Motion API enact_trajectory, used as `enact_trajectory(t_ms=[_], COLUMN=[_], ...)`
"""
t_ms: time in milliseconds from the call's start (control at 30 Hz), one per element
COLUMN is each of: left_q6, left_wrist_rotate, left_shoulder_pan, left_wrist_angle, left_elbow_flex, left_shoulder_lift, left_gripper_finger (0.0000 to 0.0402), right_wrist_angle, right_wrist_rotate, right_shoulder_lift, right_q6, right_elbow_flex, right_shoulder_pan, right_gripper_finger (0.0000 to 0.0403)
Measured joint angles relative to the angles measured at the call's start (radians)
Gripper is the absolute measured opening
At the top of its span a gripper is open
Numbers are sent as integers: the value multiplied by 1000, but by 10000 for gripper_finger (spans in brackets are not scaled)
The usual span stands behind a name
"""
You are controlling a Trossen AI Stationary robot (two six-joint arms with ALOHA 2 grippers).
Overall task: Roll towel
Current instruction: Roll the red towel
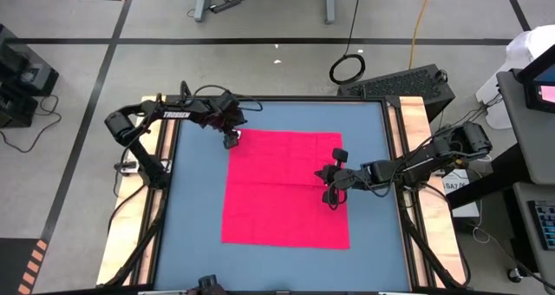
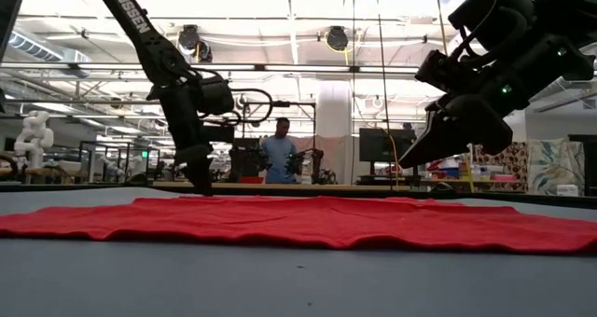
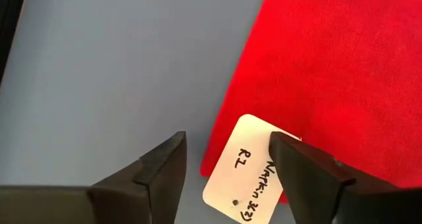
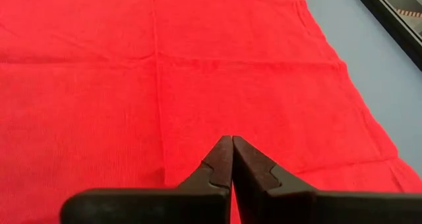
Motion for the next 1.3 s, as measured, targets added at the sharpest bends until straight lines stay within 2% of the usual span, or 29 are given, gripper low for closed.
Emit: enact_trajectory(t_ms=[133,600,700,900,1100,1233,1300], left_q6=[0,45,45,47,21,-29,-32], left_wrist_rotate=[19,50,46,-36,-49,-49,-88], left_shoulder_pan=[4,3,-1,-43,-78,-83,-81], left_wrist_angle=[-10,-46,-45,-74,-115,-134,-117], left_elbow_flex=[0,-2,-4,-9,-7,-7,-7], left_shoulder_lift=[5,5,-12,-114,-203,-204,-187], left_gripper_finger=[188,7,7,3,2,10,21], right_wrist_angle=[-1,-2,-2,-2,3,3,2], right_wrist_rotate=[0,0,0,0,7,8,8], right_shoulder_lift=[0,0,0,0,0,0,0], right_q6=[-1,0,0,3,3,14,19], right_elbow_flex=[0,0,0,0,0,0,0], right_shoulder_pan=[0,0,0,0,-2,-17,-26], right_gripper_finger=[0,0,0,0,0,0,0])
